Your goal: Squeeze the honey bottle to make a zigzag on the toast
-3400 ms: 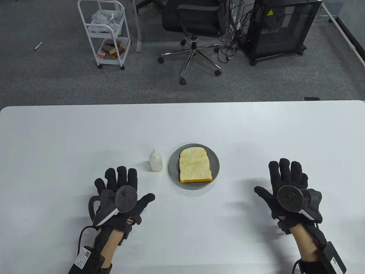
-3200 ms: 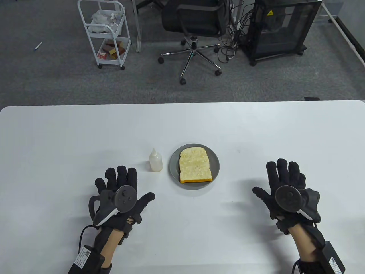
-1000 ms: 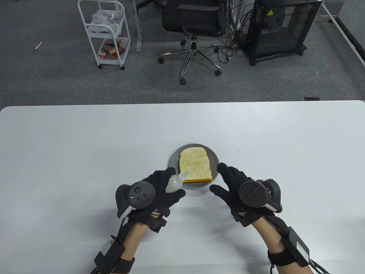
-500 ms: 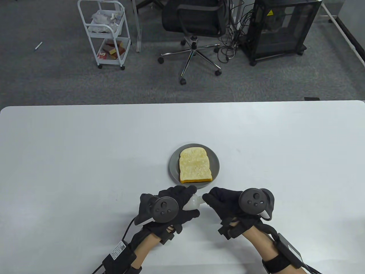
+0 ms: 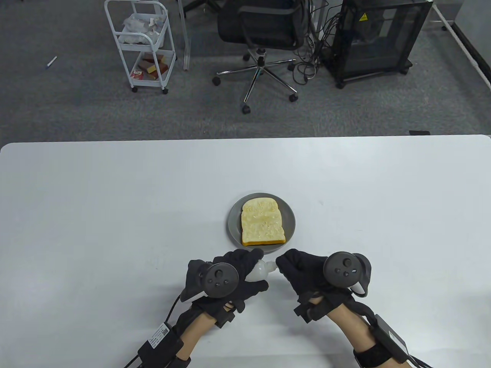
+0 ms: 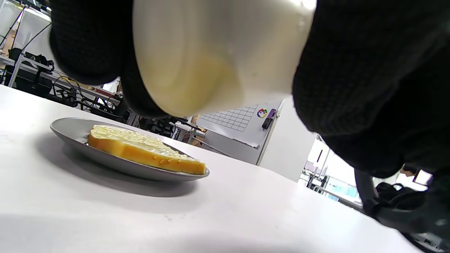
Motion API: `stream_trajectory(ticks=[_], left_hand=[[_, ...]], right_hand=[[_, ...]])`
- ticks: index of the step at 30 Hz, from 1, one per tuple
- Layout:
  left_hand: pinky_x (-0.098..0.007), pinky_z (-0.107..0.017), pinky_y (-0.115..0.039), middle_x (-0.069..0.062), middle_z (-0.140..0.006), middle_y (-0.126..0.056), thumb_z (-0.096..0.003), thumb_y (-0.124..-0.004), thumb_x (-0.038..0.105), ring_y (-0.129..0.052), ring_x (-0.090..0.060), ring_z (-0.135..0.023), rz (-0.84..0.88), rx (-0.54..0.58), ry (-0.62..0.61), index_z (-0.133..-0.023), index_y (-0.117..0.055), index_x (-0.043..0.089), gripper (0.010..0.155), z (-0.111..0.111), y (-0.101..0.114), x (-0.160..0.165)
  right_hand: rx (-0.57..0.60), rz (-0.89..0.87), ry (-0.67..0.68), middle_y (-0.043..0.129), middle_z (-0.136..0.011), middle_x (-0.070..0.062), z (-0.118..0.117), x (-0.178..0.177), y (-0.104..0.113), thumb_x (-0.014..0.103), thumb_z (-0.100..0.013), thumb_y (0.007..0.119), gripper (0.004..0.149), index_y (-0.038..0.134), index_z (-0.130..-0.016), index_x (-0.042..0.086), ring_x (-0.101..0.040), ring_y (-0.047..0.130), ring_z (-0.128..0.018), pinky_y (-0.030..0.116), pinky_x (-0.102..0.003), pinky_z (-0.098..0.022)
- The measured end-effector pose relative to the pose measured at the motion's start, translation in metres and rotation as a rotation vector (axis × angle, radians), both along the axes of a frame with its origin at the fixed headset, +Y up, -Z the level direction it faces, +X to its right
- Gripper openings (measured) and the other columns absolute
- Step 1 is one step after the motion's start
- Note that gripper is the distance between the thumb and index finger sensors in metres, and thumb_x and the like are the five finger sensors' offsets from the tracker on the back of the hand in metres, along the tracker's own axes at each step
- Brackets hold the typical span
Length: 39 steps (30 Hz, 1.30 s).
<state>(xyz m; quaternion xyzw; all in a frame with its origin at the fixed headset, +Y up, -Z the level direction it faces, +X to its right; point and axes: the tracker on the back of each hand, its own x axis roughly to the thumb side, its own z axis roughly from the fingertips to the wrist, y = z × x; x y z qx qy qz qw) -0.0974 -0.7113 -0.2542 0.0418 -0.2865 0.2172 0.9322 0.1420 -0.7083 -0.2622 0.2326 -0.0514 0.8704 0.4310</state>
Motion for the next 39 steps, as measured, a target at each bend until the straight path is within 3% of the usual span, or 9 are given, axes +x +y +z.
stream_trajectory(ticks=[3,4,6,9,13,16,22,29,39], left_hand=[[-0.052,-0.054,-0.086,-0.01,-0.089,-0.086,-0.0404,-0.104,0.06,-0.103,-0.032,-0.067,0.019,-0.011,0.005,-0.101,-0.069,0.026,0.078,-0.001,-0.001,-0.001],[-0.053,-0.054,-0.086,-0.011,-0.089,-0.086,-0.0405,-0.104,0.059,-0.103,-0.033,-0.067,0.026,-0.012,0.003,-0.101,-0.07,0.025,0.077,-0.001,-0.001,0.0],[-0.052,-0.054,-0.086,-0.011,-0.089,-0.086,-0.0404,-0.104,0.059,-0.103,-0.032,-0.067,0.002,-0.001,0.001,-0.101,-0.07,0.026,0.077,0.0,0.0,0.001],[-0.052,-0.054,-0.086,-0.01,-0.089,-0.086,-0.0404,-0.104,0.06,-0.103,-0.032,-0.067,-0.018,0.001,0.0,-0.101,-0.069,0.026,0.078,-0.001,-0.001,-0.001],[-0.052,-0.054,-0.086,-0.011,-0.089,-0.086,-0.0405,-0.104,0.06,-0.103,-0.033,-0.068,0.02,-0.011,0.02,-0.101,-0.07,0.025,0.078,-0.004,0.001,-0.008],[-0.052,-0.054,-0.086,-0.011,-0.089,-0.086,-0.0407,-0.103,0.06,-0.103,-0.033,-0.068,0.04,-0.006,0.048,-0.101,-0.069,0.025,0.078,-0.007,0.005,-0.019],[-0.053,-0.054,-0.085,-0.011,-0.089,-0.086,-0.041,-0.103,0.06,-0.103,-0.033,-0.067,0.077,-0.017,0.087,-0.101,-0.07,0.024,0.078,-0.013,0.008,-0.033],[-0.052,-0.053,-0.085,-0.011,-0.088,-0.087,-0.041,-0.102,0.06,-0.103,-0.033,-0.067,0.074,-0.028,0.104,-0.101,-0.069,0.023,0.078,-0.017,0.005,-0.038],[-0.052,-0.053,-0.086,-0.011,-0.088,-0.087,-0.0413,-0.102,0.061,-0.104,-0.033,-0.066,0.074,-0.034,0.09,-0.101,-0.07,0.022,0.078,-0.016,0.005,-0.036]], right_hand=[[-0.003,-0.02,-0.015,0.1,-0.059,-0.013,0.001,0.001,-0.002,0.048,-0.052,0.074,0.05,0.086,-0.08,0.008,-0.024,0.107,-0.025,0.092,-0.028,-0.007],[-0.012,-0.022,-0.034,0.101,-0.057,-0.013,0.001,0.002,-0.003,0.056,-0.052,0.072,0.058,0.086,-0.079,0.007,-0.024,0.107,-0.024,0.092,-0.028,-0.007],[-0.031,-0.035,-0.04,0.103,-0.05,-0.009,-0.001,0.001,-0.003,0.049,-0.051,0.075,0.047,0.09,-0.072,0.009,-0.02,0.107,-0.017,0.091,-0.027,-0.003],[-0.028,-0.019,-0.006,0.1,-0.057,-0.013,-0.001,0.0,0.0,0.042,-0.051,0.079,0.046,0.086,-0.078,0.006,-0.021,0.107,-0.024,0.092,-0.027,-0.009],[0.009,-0.073,-0.044,0.099,-0.059,-0.013,-0.006,0.014,0.012,0.041,-0.05,0.08,0.047,0.085,-0.08,0.005,-0.021,0.107,-0.027,0.093,-0.028,-0.011],[0.057,-0.046,-0.17,0.1,-0.058,-0.014,-0.02,0.041,0.024,0.04,-0.05,0.081,0.047,0.086,-0.079,0.004,-0.022,0.107,-0.025,0.092,-0.028,-0.009],[0.099,0.306,-0.45,0.102,-0.054,-0.013,-0.066,0.105,0.03,0.042,-0.048,0.084,0.047,0.089,-0.076,0.004,-0.02,0.108,-0.021,0.093,-0.028,-0.007],[-0.022,0.441,-0.627,0.105,-0.049,-0.012,-0.102,0.156,0.013,0.043,-0.046,0.089,0.047,0.092,-0.071,0.003,-0.02,0.108,-0.017,0.093,-0.028,-0.004],[-0.17,0.753,-0.713,0.106,-0.05,-0.013,-0.122,0.178,-0.034,0.042,-0.045,0.089,0.047,0.093,-0.071,0.003,-0.02,0.109,-0.017,0.093,-0.028,-0.006]])
